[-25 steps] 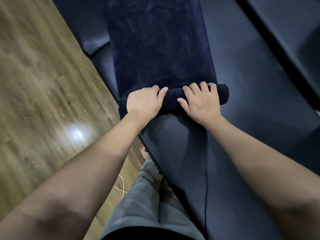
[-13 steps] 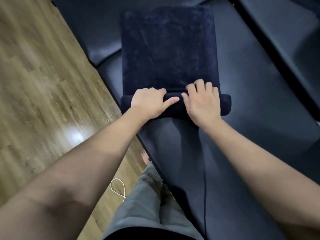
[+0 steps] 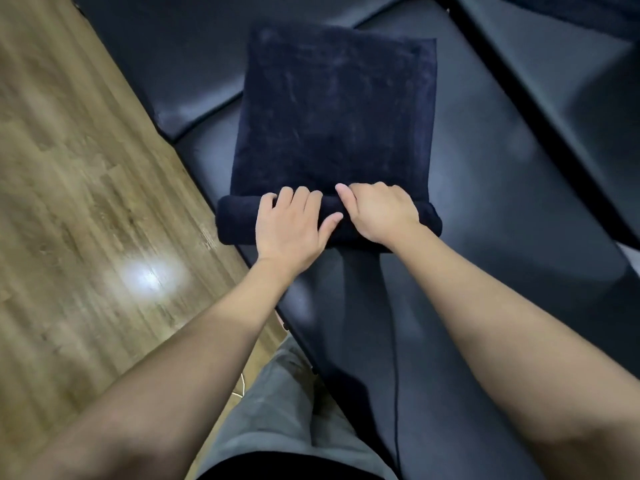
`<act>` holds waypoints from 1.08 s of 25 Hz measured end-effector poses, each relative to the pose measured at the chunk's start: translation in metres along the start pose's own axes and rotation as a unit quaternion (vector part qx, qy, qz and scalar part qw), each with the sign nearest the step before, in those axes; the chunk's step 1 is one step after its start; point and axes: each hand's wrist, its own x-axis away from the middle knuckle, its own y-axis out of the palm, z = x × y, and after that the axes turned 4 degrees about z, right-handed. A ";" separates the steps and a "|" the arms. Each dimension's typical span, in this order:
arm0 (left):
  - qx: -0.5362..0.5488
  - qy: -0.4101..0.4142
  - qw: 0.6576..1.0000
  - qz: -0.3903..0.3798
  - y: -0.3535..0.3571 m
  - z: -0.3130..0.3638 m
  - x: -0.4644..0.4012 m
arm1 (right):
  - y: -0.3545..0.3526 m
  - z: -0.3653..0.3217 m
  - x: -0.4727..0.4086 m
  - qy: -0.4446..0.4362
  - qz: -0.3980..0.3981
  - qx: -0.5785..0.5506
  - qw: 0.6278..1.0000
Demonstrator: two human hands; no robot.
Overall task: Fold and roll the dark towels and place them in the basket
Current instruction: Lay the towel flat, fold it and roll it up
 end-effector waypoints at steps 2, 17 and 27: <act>-0.015 0.015 1.000 -0.002 -0.004 -0.004 -0.021 | 0.007 -0.003 0.014 0.006 0.101 0.035 0.994; 0.027 0.019 0.999 0.012 0.001 0.000 -0.006 | -0.006 0.013 -0.013 0.013 0.040 0.043 0.998; 0.018 0.024 0.989 -0.147 -0.024 0.001 -0.103 | 0.025 -0.005 0.021 0.037 0.229 0.079 0.969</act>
